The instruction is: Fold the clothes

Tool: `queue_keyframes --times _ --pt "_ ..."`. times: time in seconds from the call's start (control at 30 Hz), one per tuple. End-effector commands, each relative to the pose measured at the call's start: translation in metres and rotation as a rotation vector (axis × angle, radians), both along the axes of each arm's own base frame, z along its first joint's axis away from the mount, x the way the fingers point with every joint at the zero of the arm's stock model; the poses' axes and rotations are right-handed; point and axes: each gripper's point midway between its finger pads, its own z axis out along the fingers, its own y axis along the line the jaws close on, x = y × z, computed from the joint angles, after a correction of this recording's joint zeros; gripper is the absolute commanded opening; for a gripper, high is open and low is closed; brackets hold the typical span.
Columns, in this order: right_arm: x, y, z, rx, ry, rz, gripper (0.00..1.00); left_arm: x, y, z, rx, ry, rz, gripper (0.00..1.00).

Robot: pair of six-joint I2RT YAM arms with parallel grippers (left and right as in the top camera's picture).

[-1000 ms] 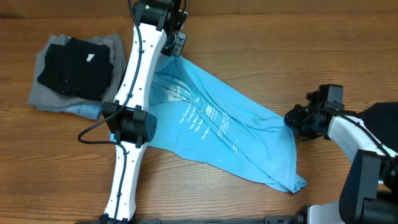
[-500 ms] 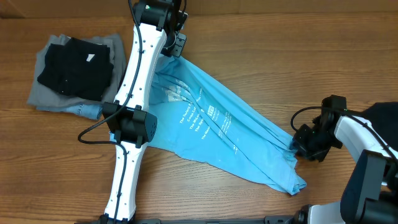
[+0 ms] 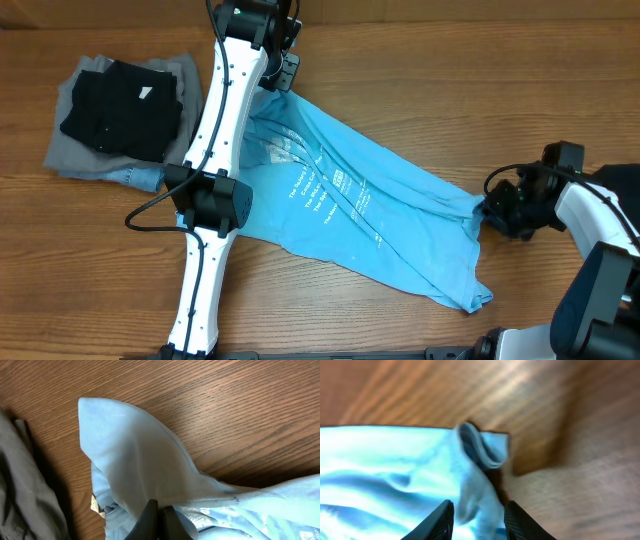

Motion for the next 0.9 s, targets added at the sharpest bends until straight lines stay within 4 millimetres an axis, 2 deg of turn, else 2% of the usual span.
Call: queue_keyframes --times 0.0,0.1,0.27,0.37,0.5,0.6,0.7,0.77,0.87 --pt "0.021 -0.001 0.016 0.000 -0.112 0.033 0.37 0.002 0.000 0.032 -0.027 -0.074 0.007 0.04" --pt "0.035 -0.006 0.019 -0.023 -0.174 0.033 0.38 0.002 0.000 0.032 -0.028 -0.075 0.007 0.05" --pt "0.047 -0.018 0.020 -0.091 -0.217 0.023 0.42 0.002 0.000 0.032 -0.028 -0.074 0.007 0.05" --pt "0.048 -0.022 0.012 -0.114 -0.209 0.014 0.42 0.002 0.000 0.032 -0.028 -0.075 0.007 0.05" --pt "0.041 -0.016 -0.008 -0.092 -0.158 0.018 0.42 0.002 0.000 0.032 -0.028 -0.074 0.007 0.05" --pt "0.039 -0.001 -0.022 -0.052 -0.126 0.055 0.33 0.002 0.000 0.032 -0.028 -0.074 0.007 0.05" --pt "0.037 0.009 -0.029 -0.044 -0.104 0.082 0.31 0.001 0.001 0.032 -0.027 -0.071 0.007 0.05" --pt "0.037 0.012 -0.029 -0.044 -0.102 0.091 0.18 0.001 0.001 0.032 -0.026 -0.069 0.007 0.05" --pt "0.043 0.009 -0.024 -0.058 -0.121 0.090 0.07 0.001 0.001 0.032 -0.026 -0.069 0.007 0.05"
